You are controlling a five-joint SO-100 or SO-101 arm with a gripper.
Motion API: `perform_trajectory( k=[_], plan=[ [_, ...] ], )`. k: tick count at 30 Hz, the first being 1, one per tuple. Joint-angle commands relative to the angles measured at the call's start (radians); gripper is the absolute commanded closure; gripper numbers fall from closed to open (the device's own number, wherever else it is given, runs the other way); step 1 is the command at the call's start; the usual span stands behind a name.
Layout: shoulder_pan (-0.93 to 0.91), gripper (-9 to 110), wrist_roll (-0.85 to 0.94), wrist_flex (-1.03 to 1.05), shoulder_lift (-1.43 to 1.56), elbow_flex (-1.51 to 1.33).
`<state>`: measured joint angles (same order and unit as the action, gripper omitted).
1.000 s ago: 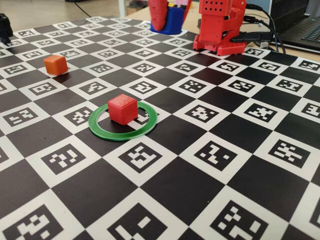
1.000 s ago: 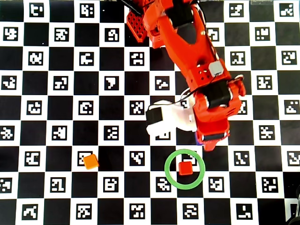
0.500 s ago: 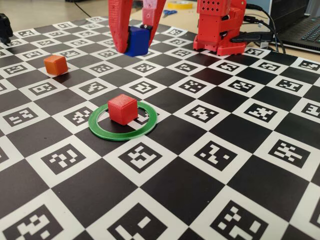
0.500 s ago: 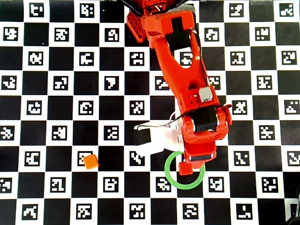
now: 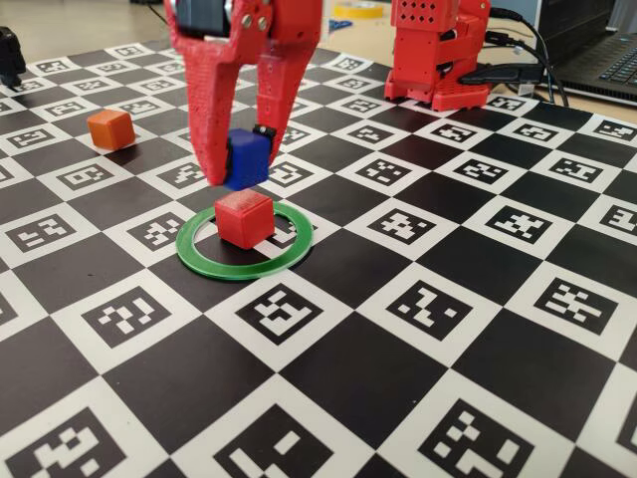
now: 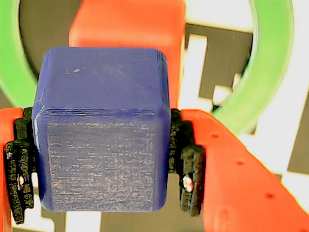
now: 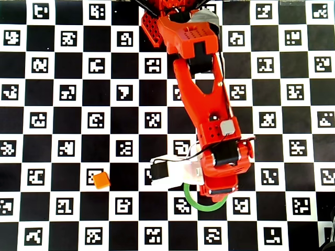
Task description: Grab the red cube then put it in the green circle then put the blue cube on top and finally the orange cube on top
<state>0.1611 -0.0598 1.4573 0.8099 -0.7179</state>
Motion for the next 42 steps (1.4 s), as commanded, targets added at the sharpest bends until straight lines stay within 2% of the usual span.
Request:
perform_trajectory(
  k=[1,42],
  plan=[
    [-0.023,99,0.009,-0.020,0.035,0.094],
    [0.017,99,-0.026,-0.005,0.067,-0.008]
  ],
)
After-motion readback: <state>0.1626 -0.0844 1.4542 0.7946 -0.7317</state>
